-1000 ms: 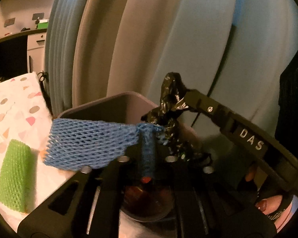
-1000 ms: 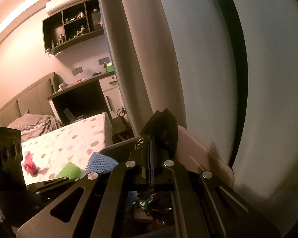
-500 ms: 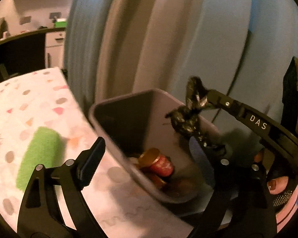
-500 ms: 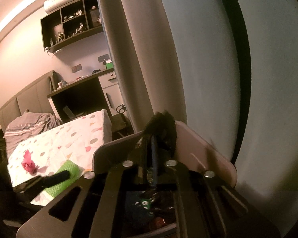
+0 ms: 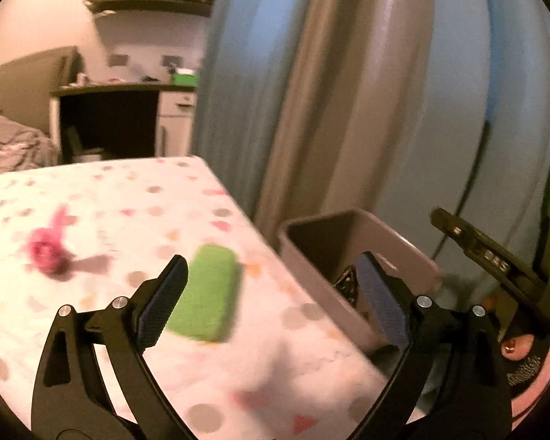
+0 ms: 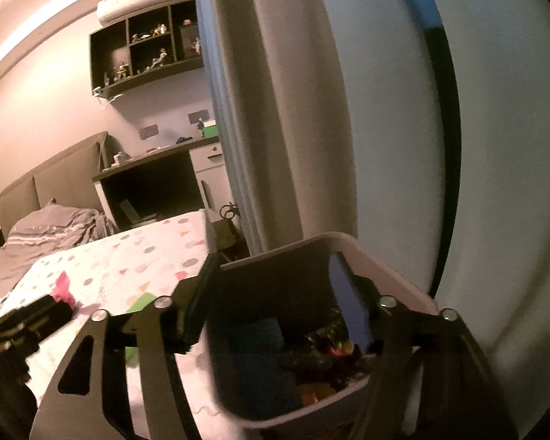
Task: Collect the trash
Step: 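Move both open grippers back toward the pink bag and green net, then grasp the green foam net with the right gripper while the left grasps the pink bag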
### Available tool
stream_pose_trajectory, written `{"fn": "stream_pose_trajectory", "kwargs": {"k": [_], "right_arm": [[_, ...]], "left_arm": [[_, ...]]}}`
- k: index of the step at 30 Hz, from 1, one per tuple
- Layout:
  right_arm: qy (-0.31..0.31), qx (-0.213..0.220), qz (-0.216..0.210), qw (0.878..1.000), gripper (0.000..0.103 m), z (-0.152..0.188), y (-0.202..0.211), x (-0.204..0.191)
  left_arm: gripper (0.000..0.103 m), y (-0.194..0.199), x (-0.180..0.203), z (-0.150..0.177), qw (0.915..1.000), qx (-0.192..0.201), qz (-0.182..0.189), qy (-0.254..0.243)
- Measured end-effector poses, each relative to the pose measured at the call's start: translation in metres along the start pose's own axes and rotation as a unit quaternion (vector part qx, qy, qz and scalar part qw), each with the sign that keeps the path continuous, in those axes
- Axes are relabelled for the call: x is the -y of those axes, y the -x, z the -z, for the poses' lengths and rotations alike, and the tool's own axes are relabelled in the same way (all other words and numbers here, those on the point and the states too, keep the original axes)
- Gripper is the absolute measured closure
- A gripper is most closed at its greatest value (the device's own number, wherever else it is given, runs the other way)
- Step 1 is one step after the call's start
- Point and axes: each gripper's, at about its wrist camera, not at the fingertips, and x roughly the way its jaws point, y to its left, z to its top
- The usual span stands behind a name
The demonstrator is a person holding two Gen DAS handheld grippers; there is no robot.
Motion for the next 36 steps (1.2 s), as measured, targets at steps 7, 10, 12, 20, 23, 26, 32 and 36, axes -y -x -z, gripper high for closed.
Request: {"fn": "stream_pose_trajectory", "kwargs": {"k": [7,10,12,20,23,26,32,36], "right_arm": [[0.009,-0.002,-0.023,1.000,0.027,0.018,0.017,-0.040],[0.019,-0.013,-0.036,0.999,0.025,0.026,0.017,-0.060],[0.028,-0.025,-0.045,0.998,0.025,0.032,0.015,-0.075],[0.082,-0.062,-0.074,0.992,0.025,0.054,-0.004,-0.141],[0.097,-0.082,-0.074,0.989,0.025,0.062,-0.021,-0.160],[0.101,-0.104,-0.072,0.987,0.025,0.066,-0.039,-0.171],[0.104,-0.135,-0.051,0.984,0.025,0.074,-0.074,-0.185],[0.096,-0.155,-0.034,0.983,0.025,0.076,-0.095,-0.187]], "left_arm": [[0.009,0.046,-0.050,0.010,0.9948,0.031,-0.095,0.021],[0.009,0.061,-0.071,0.016,0.9909,0.032,-0.126,0.033],[0.009,0.073,-0.086,0.020,0.9879,0.035,-0.145,0.042],[0.009,0.111,-0.138,0.032,0.9732,0.051,-0.212,0.073],[0.009,0.121,-0.153,0.032,0.9679,0.058,-0.230,0.084],[0.009,0.129,-0.164,0.031,0.9637,0.067,-0.242,0.090],[0.009,0.127,-0.180,0.020,0.9568,0.081,-0.260,0.102],[0.009,0.115,-0.184,0.011,0.9583,0.088,-0.254,0.097]]}}
